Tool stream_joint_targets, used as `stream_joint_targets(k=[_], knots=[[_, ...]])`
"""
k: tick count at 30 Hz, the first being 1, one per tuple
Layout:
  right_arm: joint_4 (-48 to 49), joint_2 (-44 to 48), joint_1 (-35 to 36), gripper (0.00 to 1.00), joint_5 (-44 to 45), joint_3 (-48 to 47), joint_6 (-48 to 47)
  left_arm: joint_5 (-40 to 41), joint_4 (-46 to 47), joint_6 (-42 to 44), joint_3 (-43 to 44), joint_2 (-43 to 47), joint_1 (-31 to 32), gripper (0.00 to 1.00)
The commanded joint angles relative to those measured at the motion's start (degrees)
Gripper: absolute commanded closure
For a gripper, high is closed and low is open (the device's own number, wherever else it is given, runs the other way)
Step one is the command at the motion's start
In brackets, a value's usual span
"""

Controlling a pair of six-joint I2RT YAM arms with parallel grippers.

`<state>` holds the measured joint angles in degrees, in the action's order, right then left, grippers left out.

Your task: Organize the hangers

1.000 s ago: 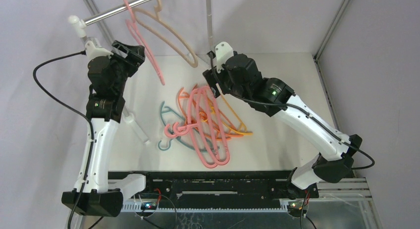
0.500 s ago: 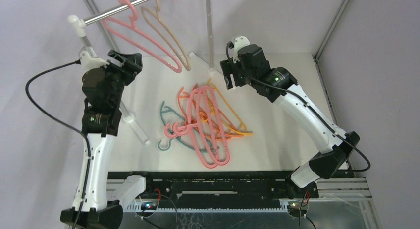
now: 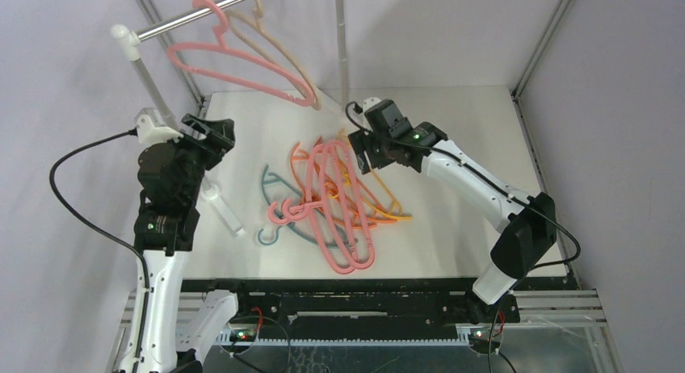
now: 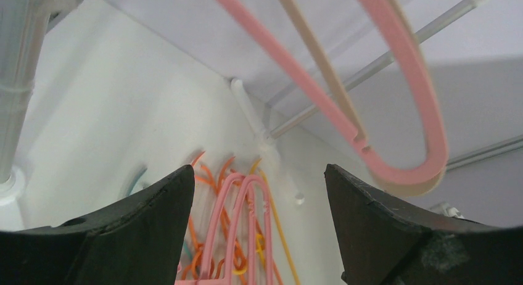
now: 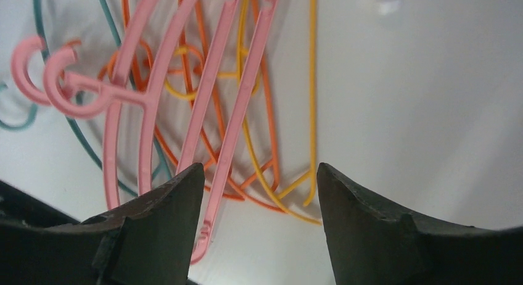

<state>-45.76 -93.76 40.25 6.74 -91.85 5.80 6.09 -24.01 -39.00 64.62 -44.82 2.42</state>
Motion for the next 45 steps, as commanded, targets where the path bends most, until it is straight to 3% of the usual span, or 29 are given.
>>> stream_joint_targets(k=[1,8,12,20,23,33,45], knots=[[3.13,0.46,2.3,0.26,-4.85,5.92,2.64,-0.17,-1.77,0.78,-4.25,2.25,-0.51,0.18],[3.2,-4.5,3.43,0.33,-9.34,5.49,3.66,-3.28,-2.59,-1.26,-10.93,3.95,-0.51,0.18],[2.79,-2.96,1.85,0.35,-5.92,0.84,4.17,-3.39,-3.29,-0.62,-11.45,3.95,-0.48,0.17],[0.69,-5.65,0.46,0.36,-12.69,-1.2,1.59,-3.98,-2.26,-1.09,-12.06,3.16,-0.49,0.16],[1.82,-6.49,2.36,0.42,-15.28,1.76,2.19,-4.45,-1.98,-1.33,-12.49,3.1,-0.5,0.16],[2.43,-10.12,10.86,0.42,-21.36,4.01,-0.09,-5.88,-3.29,-2.1,-15.98,3.05,-0.48,0.16],[7.39,-20.59,11.05,0.42,-17.87,2.9,2.46,-6.48,-5.07,-2.35,-18.65,5.5,-0.43,0.16]])
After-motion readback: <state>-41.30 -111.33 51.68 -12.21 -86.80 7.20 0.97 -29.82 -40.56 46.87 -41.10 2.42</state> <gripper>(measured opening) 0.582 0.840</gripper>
